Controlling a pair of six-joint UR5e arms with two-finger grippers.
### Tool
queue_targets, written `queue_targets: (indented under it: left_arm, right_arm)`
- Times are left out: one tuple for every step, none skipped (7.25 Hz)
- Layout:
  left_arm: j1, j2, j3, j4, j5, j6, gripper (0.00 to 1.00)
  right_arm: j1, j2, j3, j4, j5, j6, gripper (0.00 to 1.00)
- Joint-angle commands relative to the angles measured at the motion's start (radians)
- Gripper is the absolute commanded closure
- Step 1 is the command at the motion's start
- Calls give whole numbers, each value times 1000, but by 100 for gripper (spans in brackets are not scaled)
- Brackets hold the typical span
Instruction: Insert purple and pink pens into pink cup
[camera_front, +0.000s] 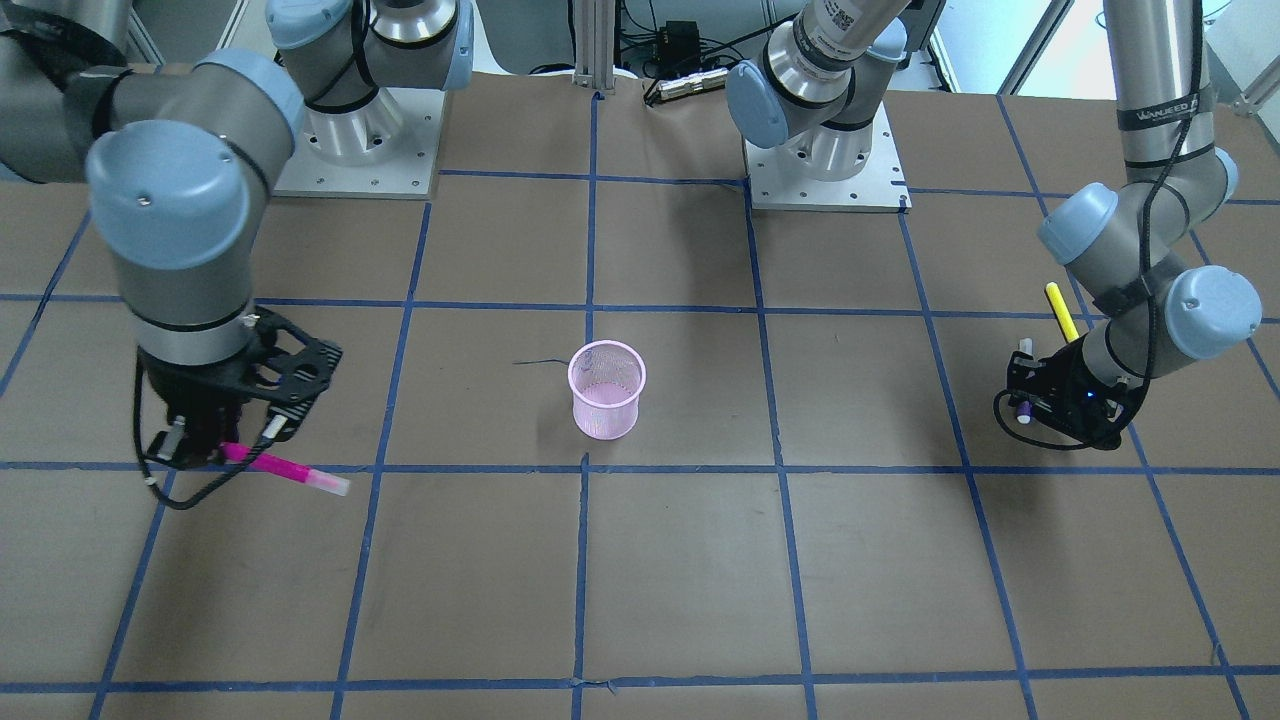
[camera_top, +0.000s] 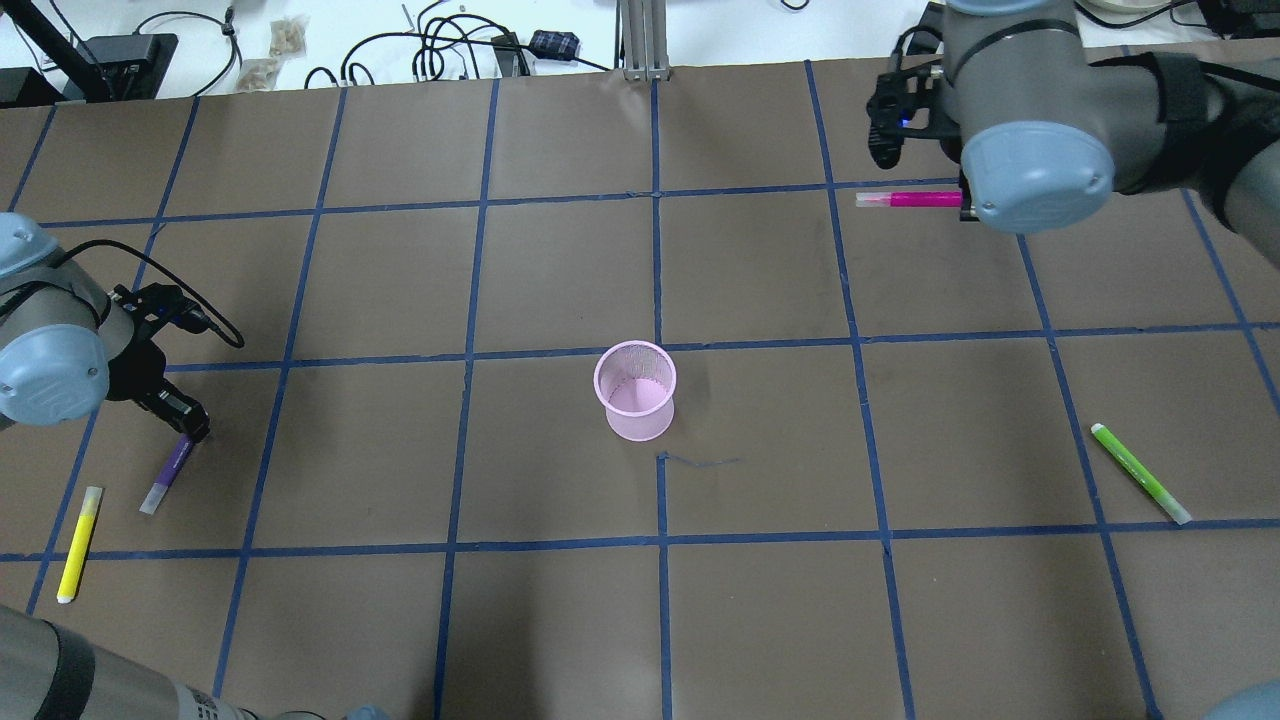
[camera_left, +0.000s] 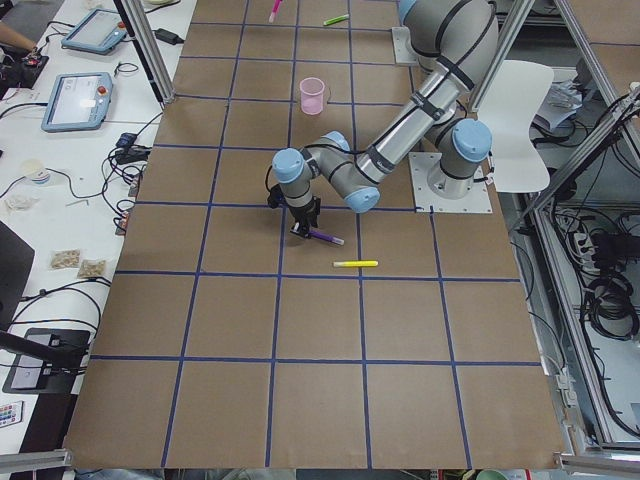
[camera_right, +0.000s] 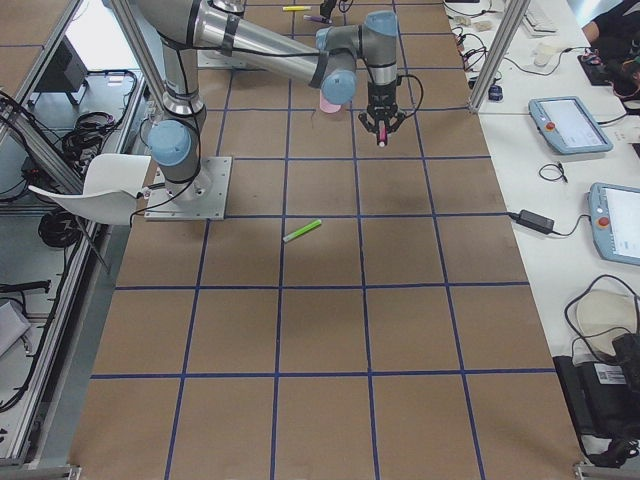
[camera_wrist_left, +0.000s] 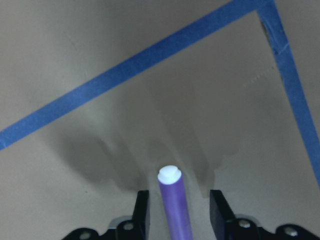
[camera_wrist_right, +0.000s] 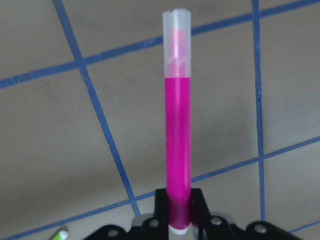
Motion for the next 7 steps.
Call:
queue_targets:
  left_arm:
    - [1,-9,7,0,-2,4,90]
    - [1,-9,12,0,-2,6,100]
    - [-3,7,17,2,-2,-3,100]
    - [-15,23,27,-5,3,-5,100]
    - [-15,38,49,-20,0,-4,100]
    - [-18,56,53,-26,-11,-2,100]
    - [-20,76,53,-34,-38,0,100]
  right_arm:
    - [198,49,-89,102,-14,236,100]
    - [275,63,-88,142,-131,251,100]
    - [341,76,-88,179,-201,313,100]
    - [384,84,-88,217,-210,381,100]
    - [426,86,-88,254,-221,421,100]
    - [476,87,-88,264,-267,430,100]
    - [505,90,-86,285,-276,435,100]
